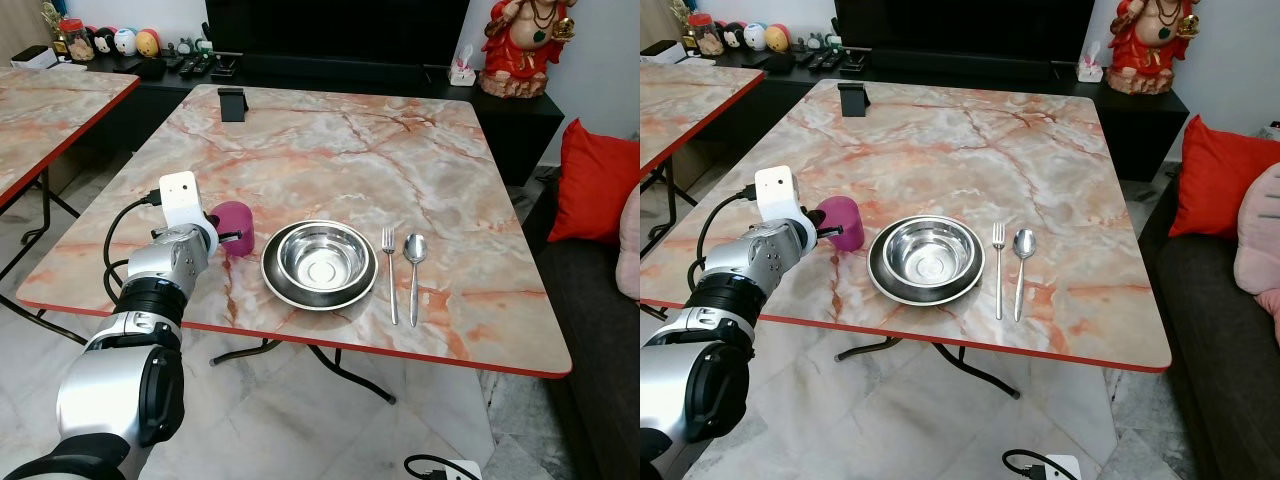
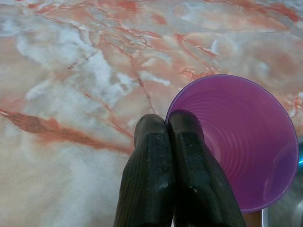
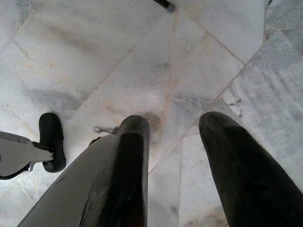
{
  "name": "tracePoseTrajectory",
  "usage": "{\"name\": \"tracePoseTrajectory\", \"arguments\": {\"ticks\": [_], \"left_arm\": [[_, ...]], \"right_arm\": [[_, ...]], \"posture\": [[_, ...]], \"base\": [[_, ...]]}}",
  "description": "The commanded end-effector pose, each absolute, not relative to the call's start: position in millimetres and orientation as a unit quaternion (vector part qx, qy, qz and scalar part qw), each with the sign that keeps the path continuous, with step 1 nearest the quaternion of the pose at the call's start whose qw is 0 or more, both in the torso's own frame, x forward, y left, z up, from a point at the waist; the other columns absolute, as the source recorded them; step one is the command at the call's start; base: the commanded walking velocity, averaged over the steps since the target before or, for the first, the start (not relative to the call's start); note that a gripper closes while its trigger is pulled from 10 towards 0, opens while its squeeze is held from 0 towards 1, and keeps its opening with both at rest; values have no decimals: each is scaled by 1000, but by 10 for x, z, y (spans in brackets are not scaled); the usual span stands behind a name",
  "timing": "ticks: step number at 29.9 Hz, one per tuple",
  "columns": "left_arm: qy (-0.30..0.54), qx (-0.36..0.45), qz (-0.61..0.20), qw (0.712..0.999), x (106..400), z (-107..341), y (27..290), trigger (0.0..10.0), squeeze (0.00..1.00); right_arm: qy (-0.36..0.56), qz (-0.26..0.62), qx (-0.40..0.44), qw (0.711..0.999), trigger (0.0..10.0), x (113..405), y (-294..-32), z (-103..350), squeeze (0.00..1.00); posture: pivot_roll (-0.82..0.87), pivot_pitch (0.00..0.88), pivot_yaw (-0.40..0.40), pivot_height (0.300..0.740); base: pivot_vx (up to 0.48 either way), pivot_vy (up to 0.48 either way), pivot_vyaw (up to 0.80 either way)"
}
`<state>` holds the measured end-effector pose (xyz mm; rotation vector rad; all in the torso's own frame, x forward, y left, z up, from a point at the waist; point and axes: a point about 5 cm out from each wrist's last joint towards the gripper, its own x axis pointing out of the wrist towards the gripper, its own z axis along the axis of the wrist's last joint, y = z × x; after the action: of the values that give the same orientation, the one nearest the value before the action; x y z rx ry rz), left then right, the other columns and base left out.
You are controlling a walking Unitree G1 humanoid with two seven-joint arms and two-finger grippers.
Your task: Setting the table
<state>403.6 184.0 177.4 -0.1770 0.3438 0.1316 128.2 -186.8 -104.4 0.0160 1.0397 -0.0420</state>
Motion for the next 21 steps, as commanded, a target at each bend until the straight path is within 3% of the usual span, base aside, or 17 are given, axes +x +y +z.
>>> {"name": "tracePoseTrajectory", "arguments": {"ticks": [1, 2, 3, 11, 12, 13, 21], "left_arm": [[166, -85, 59, 981, 4048, 1831, 1801, 10000, 529], [166, -85, 59, 981, 4047, 1829, 1800, 10000, 925], [166, -86, 59, 981, 4046, 1826, 1797, 10000, 1000], [164, -87, 58, 981, 4044, 1829, 1788, 10000, 1000], [163, -87, 57, 981, 4044, 1833, 1785, 10000, 329], [162, -87, 57, 981, 4043, 1836, 1785, 10000, 0], [117, -81, 53, 988, 4062, 1931, 1768, 10000, 0]], "right_arm": [[500, -23, 6, 866, 10000, 1264, -1887, -1048, 0], [500, -23, 6, 866, 10000, 1264, -1887, -1048, 0], [500, -23, 6, 866, 10000, 1264, -1887, -1048, 0], [500, -23, 6, 866, 10000, 1263, -1890, -1048, 0], [500, -24, 6, 866, 10000, 1263, -1891, -1048, 0], [500, -23, 6, 866, 10000, 1263, -1891, -1048, 0], [500, -22, 5, 866, 10000, 1264, -1892, -1048, 0]], "posture": [[36, 0, -29, 740], [36, 0, -29, 740], [36, 0, -29, 740], [34, 0, -30, 740], [34, 0, -31, 740], [34, 0, -31, 740], [36, 0, -33, 740]], "base": [[0, 0, 0], [0, 0, 0], [0, 0, 0], [0, 0, 0], [0, 0, 0], [0, 0, 0], [0, 0, 0]]}}
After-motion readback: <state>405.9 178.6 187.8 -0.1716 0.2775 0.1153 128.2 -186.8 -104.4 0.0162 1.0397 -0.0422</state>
